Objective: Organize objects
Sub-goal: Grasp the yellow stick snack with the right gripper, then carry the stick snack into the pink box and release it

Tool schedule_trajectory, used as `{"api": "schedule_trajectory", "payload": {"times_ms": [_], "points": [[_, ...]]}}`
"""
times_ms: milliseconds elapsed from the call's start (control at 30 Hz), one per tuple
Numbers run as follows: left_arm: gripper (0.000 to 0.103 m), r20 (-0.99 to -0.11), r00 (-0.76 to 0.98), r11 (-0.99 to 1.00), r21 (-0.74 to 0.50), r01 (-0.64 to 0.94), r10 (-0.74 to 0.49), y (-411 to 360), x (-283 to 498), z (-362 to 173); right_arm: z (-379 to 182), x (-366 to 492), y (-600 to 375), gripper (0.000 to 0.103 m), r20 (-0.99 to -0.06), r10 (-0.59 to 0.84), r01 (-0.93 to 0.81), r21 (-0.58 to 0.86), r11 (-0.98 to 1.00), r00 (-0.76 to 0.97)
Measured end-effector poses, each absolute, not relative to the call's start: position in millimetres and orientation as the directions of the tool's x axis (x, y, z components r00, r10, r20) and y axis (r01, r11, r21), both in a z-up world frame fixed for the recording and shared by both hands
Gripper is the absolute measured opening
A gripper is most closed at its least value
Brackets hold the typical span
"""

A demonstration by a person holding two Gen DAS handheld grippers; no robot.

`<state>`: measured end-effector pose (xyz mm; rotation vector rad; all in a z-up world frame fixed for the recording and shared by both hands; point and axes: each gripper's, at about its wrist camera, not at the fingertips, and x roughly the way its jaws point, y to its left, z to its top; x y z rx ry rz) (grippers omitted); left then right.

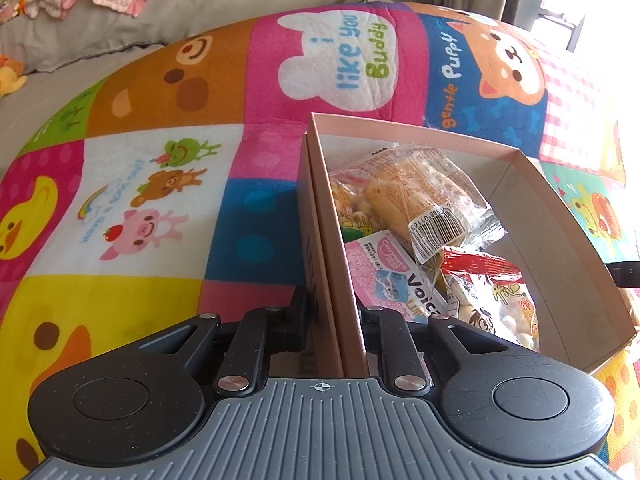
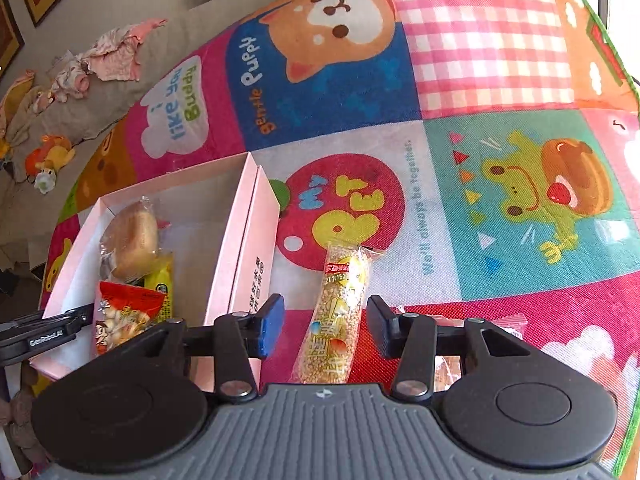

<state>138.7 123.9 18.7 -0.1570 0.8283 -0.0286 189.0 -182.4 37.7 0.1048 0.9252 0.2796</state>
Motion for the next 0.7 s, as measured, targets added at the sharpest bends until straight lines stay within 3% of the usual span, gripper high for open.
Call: {"api": "schedule_trajectory", "payload": {"times_ms": [233,700], "points": [[0.019,-0.733,0.675,0.988,-0.151,-0.036,-0.088,124.0,139.1,18.6,33.4,174.8,-174.3,0.028,-0.810,0.282,-0.258,0.167,0.952,0.515],[0.019,-0.754,0.652,0.990,-0.140,-0.034,-0.084,122.9,144.0,21.5,77.0,34.4,-178.2,0.028,-0.855,0.319,-0.458,0.111,0.882,0.408]]}}
